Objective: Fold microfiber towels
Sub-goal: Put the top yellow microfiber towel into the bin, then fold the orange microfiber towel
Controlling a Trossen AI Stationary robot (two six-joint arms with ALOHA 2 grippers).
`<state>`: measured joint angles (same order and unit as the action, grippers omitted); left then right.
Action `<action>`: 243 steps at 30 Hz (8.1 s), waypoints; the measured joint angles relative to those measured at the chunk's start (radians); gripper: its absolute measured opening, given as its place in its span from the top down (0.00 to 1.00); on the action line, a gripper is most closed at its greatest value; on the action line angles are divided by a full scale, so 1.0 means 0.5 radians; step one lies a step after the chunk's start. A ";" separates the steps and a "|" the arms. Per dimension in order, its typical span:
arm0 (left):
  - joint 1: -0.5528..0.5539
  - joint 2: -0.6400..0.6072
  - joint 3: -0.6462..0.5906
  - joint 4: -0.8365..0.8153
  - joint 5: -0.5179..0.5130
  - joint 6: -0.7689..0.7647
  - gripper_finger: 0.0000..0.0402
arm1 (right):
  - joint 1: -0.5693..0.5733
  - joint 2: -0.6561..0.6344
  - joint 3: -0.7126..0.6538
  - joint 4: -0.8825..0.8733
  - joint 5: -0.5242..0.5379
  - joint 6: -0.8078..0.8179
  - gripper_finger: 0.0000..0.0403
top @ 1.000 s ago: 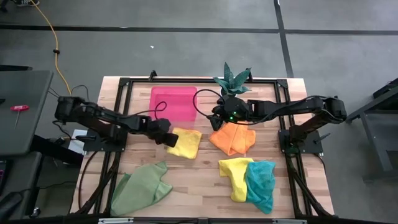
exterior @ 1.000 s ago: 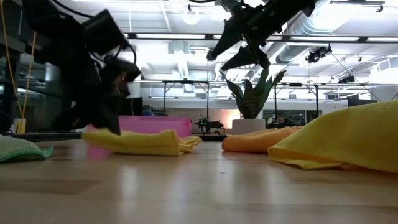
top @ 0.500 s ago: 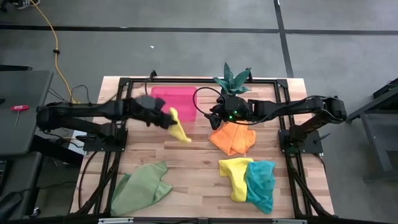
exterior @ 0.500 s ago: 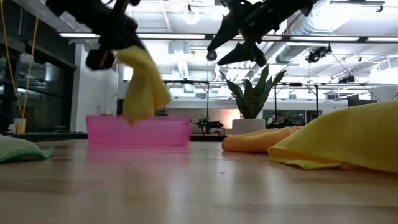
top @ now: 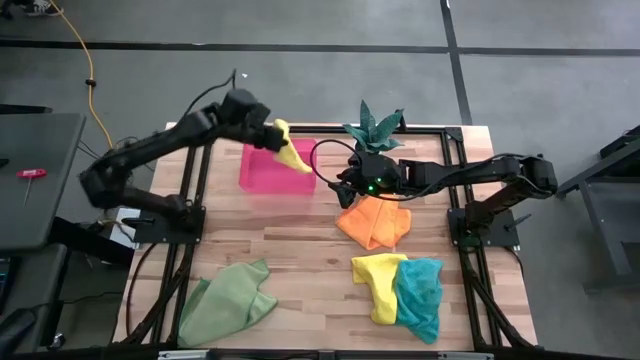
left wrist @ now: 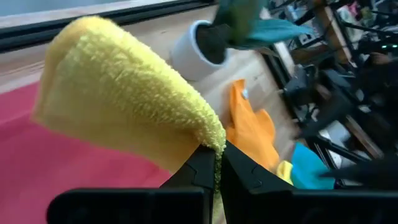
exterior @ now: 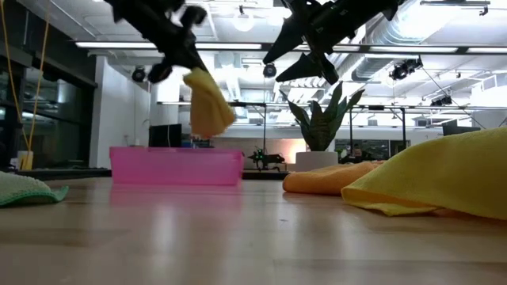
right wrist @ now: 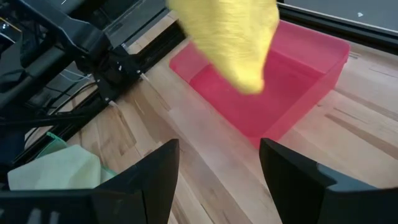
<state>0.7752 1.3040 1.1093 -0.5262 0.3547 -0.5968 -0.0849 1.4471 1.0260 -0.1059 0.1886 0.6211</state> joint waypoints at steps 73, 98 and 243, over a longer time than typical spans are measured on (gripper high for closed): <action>-0.214 0.699 0.232 -0.862 -0.736 1.006 0.82 | -0.001 0.000 0.000 -0.003 0.037 0.013 0.47; -0.230 1.285 0.256 -0.485 -0.779 0.938 1.00 | 0.001 0.000 0.000 -0.018 0.037 0.022 0.47; -1.564 0.257 -1.012 2.331 -1.118 0.385 0.46 | 0.333 -0.452 0.217 -0.604 -0.465 -0.322 1.00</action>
<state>-0.0067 1.4327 0.6034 0.6395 -0.2044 -0.4042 0.0816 1.2213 1.1344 -0.4081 -0.0441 0.4600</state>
